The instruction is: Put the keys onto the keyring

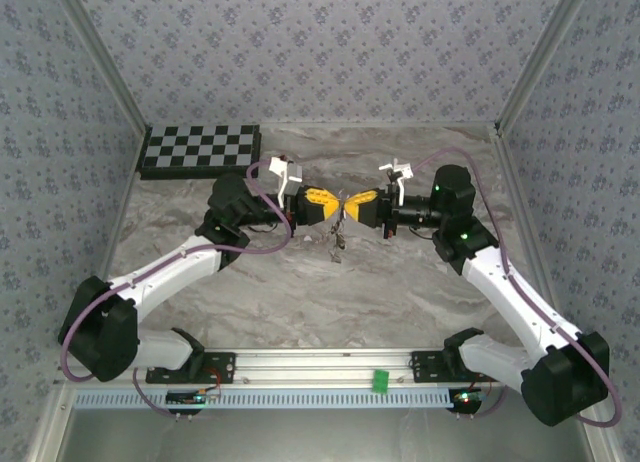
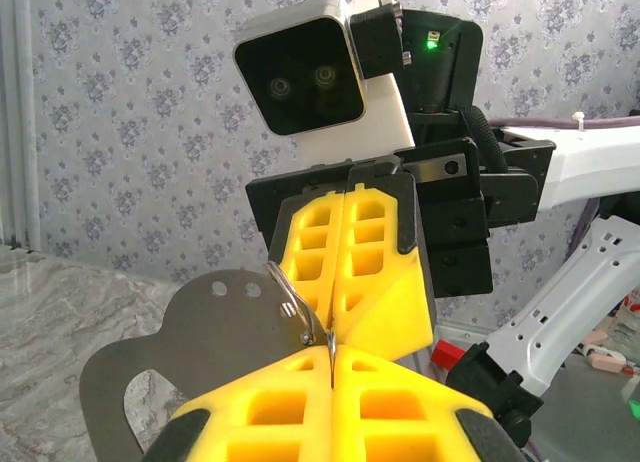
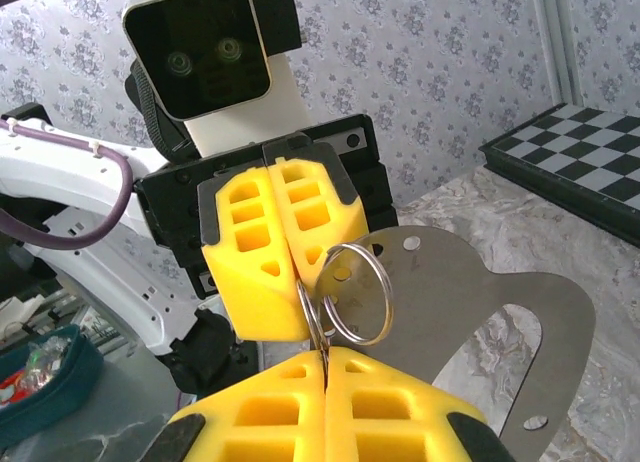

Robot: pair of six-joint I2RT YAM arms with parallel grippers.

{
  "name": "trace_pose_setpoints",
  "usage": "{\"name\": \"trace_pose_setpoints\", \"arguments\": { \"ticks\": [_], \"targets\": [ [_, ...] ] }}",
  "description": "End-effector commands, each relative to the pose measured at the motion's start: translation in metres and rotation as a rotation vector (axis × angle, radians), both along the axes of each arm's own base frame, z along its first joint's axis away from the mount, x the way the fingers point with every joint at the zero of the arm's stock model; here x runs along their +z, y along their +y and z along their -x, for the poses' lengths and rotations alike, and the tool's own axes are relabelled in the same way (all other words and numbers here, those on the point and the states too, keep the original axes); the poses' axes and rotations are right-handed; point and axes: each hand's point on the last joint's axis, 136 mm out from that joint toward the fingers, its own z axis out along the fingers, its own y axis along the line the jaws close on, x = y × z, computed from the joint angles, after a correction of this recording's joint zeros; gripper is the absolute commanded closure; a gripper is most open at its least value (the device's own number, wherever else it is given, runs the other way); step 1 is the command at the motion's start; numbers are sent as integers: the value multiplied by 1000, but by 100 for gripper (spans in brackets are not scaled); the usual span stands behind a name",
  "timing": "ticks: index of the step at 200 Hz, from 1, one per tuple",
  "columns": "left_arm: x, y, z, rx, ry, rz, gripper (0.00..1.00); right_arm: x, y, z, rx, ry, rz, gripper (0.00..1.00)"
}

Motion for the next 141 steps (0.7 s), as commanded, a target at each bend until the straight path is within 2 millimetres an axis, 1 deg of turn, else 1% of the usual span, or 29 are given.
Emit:
{"name": "trace_pose_setpoints", "arguments": {
  "ticks": [1,36,57,109,141],
  "targets": [
    [27,4,13,-15,-73,60,100,-4,3,3,27,8,10,99],
    [36,6,15,-20,-74,102,100,-15,7,4,56,46,26,100],
    [41,6,18,-32,-77,120,100,-19,9,4,66,58,35,98],
    [42,5,20,-29,-71,136,100,-17,11,6,74,45,28,95],
    [41,-1,23,-59,-56,148,100,-19,15,6,77,44,19,95]
  ]
}}
